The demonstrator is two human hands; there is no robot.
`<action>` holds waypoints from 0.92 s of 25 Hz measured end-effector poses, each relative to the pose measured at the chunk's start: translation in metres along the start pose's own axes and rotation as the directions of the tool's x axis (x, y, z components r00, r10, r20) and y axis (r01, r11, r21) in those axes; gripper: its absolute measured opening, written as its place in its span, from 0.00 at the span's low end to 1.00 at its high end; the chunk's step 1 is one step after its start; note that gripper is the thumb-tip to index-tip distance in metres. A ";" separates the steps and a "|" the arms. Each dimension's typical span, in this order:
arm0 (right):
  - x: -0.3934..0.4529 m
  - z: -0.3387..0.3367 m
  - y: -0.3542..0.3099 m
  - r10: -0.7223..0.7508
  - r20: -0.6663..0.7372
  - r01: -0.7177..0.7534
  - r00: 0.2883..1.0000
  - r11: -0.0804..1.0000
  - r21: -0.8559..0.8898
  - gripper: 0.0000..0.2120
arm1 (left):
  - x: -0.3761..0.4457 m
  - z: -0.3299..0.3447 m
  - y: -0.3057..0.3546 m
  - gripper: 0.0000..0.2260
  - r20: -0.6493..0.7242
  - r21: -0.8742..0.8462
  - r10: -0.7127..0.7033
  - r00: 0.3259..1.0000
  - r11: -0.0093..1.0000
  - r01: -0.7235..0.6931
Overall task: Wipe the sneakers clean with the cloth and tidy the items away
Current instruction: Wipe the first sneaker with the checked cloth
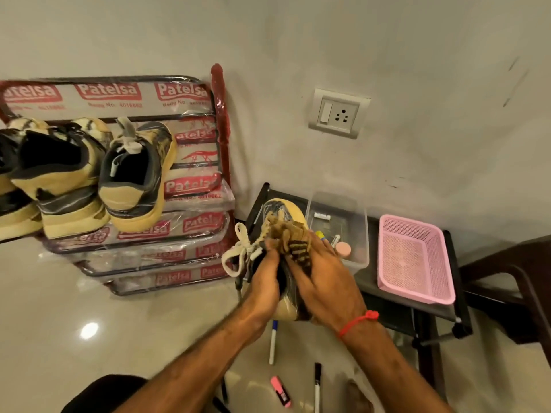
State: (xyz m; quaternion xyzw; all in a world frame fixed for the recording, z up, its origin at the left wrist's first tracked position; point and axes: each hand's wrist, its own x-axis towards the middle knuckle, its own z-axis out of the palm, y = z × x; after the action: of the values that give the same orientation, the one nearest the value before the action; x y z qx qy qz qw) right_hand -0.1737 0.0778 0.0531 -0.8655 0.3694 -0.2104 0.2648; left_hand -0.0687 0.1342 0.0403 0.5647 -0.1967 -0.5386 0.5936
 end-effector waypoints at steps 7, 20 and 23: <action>-0.034 0.030 -0.032 -0.176 -0.032 0.162 0.984 0.950 -0.267 0.27 | 0.020 -0.035 0.021 0.27 -0.127 -0.141 -0.027 0.992 0.990 0.009; -0.026 -0.033 -0.027 0.171 -0.080 -0.073 0.982 0.734 0.675 0.08 | 0.018 -0.047 0.040 0.16 -0.065 0.289 0.042 0.997 0.957 -0.021; -0.012 -0.050 -0.006 0.546 -0.120 -0.201 0.829 0.490 0.848 0.10 | 0.012 -0.048 0.042 0.19 0.031 0.388 0.043 0.999 0.920 -0.052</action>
State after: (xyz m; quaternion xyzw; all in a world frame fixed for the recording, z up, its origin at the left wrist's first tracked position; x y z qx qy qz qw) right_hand -0.2065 0.0754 0.0933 -0.4866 0.4580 -0.4509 0.5918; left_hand -0.0070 0.1367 0.0589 0.6604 -0.3196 -0.4803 0.4806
